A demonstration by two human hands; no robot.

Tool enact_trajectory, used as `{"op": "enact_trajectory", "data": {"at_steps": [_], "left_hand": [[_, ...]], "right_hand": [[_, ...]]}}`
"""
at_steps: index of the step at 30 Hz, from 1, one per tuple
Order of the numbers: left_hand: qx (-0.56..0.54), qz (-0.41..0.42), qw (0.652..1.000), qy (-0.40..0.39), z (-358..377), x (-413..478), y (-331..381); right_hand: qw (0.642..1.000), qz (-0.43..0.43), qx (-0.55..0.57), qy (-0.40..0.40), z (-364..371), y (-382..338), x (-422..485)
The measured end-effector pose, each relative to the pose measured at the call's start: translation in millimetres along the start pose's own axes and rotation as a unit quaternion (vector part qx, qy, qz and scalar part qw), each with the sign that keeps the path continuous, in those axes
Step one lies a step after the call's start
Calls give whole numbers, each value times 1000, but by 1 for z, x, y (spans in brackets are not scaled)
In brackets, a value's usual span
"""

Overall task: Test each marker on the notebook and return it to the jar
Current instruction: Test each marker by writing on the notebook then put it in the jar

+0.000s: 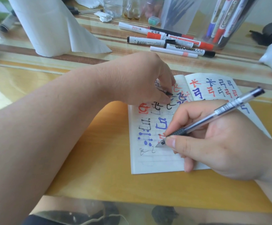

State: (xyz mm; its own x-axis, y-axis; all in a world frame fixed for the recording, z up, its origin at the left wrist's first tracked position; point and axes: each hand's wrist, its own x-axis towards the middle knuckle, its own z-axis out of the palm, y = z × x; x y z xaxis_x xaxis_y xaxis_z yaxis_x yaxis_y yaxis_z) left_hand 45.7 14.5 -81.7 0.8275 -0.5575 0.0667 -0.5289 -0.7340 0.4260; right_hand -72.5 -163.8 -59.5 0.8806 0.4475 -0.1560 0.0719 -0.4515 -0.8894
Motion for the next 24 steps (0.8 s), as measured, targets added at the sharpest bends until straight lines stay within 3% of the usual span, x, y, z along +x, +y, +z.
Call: {"op": "enact_trajectory", "data": {"at_steps": [6, 15, 24], "left_hand": [[-7, -2, 1000, 4, 2, -1, 0], [-16, -4, 1000, 11, 2, -2, 0], [-32, -1, 999, 20, -6, 1, 0]], "right_hand": [[999, -13, 1, 42, -2, 10, 3], [999, -31, 6, 22, -4, 13, 5], [984, -48, 169, 12, -21, 18, 14]]}}
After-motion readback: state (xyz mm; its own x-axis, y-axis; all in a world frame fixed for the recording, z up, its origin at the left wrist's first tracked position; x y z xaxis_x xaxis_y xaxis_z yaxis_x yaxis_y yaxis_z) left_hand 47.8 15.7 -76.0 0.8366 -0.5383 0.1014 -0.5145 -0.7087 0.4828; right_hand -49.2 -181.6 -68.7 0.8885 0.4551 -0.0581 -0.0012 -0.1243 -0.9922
